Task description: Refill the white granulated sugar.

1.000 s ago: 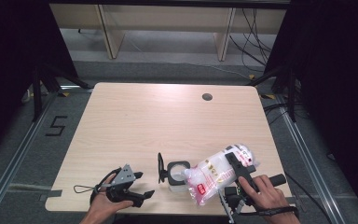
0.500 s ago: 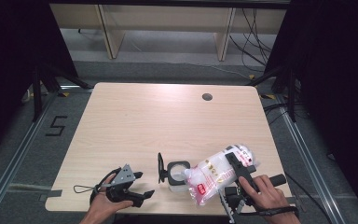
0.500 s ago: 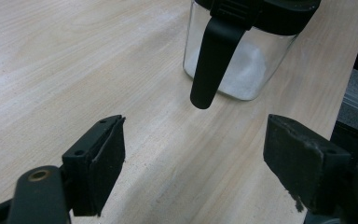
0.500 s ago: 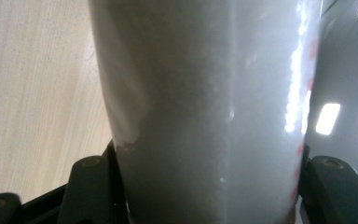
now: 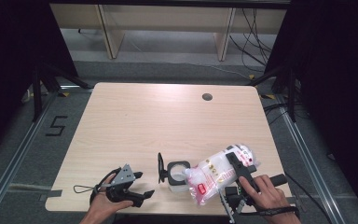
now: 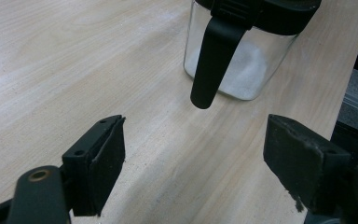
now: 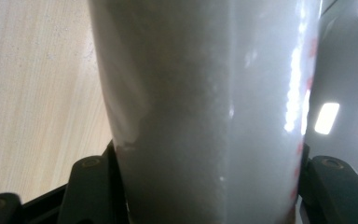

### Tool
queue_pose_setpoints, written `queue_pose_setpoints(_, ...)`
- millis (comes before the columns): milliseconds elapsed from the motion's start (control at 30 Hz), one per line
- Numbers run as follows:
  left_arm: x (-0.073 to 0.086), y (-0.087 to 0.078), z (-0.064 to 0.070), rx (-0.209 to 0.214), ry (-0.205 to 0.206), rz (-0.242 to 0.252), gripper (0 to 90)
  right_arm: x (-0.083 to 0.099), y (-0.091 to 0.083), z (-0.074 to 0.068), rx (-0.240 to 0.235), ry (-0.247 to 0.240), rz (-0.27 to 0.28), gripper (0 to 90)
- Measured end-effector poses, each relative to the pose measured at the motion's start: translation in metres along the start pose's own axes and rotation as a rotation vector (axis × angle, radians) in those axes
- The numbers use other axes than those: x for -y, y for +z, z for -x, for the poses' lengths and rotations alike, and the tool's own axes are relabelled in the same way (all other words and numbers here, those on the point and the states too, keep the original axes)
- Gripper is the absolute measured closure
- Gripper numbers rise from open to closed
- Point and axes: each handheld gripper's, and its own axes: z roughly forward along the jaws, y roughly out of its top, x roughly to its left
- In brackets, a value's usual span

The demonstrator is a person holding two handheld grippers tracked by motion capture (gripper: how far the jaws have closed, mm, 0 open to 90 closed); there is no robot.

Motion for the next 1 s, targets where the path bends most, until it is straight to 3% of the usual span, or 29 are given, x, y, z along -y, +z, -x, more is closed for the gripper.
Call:
queue_pose_setpoints(67,-0.0002,0.0005,-0.0004,0.005,0.007,0.004,20.3,-0.0001,0.0004,-0.0004,0.002,0.006,0.002,42.0)
queue_pose_setpoints(100,-0.0001,0.0003,0.0,0.003,0.004,0.002,20.4,0.0004,0.001,-0.0044,0.006,0.044,0.003,42.0)
queue_pose_setpoints(167,0.0,0.0,0.0003,0.0,0.0,0.0,20.3,-0.0001,0.0007,-0.004,0.006,0.026,-0.001,42.0)
queue_pose_setpoints(233,-0.0001,0.0006,0.0,0.004,0.0,0.005,20.4,0.0001,0.0011,-0.0057,0.012,0.038,-0.004,42.0)
queue_pose_setpoints(300,0.0,0.0,0.0001,-0.001,-0.002,0.0,20.4,-0.0005,0.0016,-0.0042,0.016,0.005,0.003,42.1)
queue_pose_setpoints(567,-0.0001,0.0004,0.0001,0.004,-0.004,0.005,20.4,-0.0009,0.0019,-0.0053,-0.001,0.011,-0.004,42.0)
queue_pose_setpoints(667,-0.0001,-0.0001,-0.0001,0.0,-0.001,0.001,20.3,-0.0007,0.0027,-0.0043,0.017,-0.006,0.015,42.0)
queue_pose_setpoints(700,-0.0001,-0.0001,-0.0001,0.0,-0.001,0.001,20.3,-0.0013,-0.0004,-0.0033,-0.016,0.001,-0.023,42.1)
queue_pose_setpoints(733,-0.0002,0.0003,-0.0004,0.005,0.002,0.005,20.4,-0.0013,-0.0007,-0.0031,-0.008,-0.001,-0.028,42.0)
queue_pose_setpoints(833,-0.0001,0.0,0.0004,0.003,-0.004,0.005,20.4,-0.0015,-0.0003,-0.0031,-0.01,-0.009,-0.023,42.0)
queue_pose_setpoints(867,-0.0001,-0.0001,0.0,0.0,-0.001,0.002,20.4,-0.0008,0.0007,-0.0019,-0.031,-0.01,-0.01,42.0)
queue_pose_setpoints(900,-0.0001,-0.0002,-0.0001,-0.001,-0.003,0.0,20.4,-0.0002,0.0021,-0.0049,-0.015,0.021,0.001,42.1)
queue_pose_setpoints(1000,-0.0001,0.0,0.0003,0.002,-0.005,0.005,20.3,-0.0012,0.0011,-0.0041,-0.018,-0.009,-0.015,42.0)
